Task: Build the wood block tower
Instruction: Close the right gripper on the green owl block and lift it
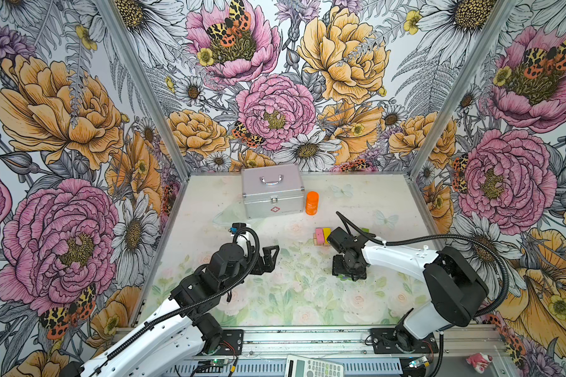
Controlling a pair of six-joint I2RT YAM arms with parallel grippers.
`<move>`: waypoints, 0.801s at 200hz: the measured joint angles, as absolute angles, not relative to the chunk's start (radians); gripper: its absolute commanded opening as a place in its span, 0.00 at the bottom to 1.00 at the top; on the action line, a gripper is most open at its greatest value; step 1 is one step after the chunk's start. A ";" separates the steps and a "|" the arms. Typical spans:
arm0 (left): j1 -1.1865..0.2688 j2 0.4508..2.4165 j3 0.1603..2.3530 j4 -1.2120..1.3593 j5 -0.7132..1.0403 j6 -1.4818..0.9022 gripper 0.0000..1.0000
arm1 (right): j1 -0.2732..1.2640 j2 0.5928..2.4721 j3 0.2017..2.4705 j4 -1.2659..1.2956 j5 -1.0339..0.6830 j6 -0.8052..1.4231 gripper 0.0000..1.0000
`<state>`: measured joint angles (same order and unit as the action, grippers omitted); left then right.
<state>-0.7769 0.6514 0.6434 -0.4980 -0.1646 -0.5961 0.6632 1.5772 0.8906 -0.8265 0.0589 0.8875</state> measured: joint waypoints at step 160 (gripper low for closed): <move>-0.777 0.636 0.643 -0.498 -0.169 -0.596 0.99 | 0.669 1.562 0.900 -0.839 0.060 0.888 0.57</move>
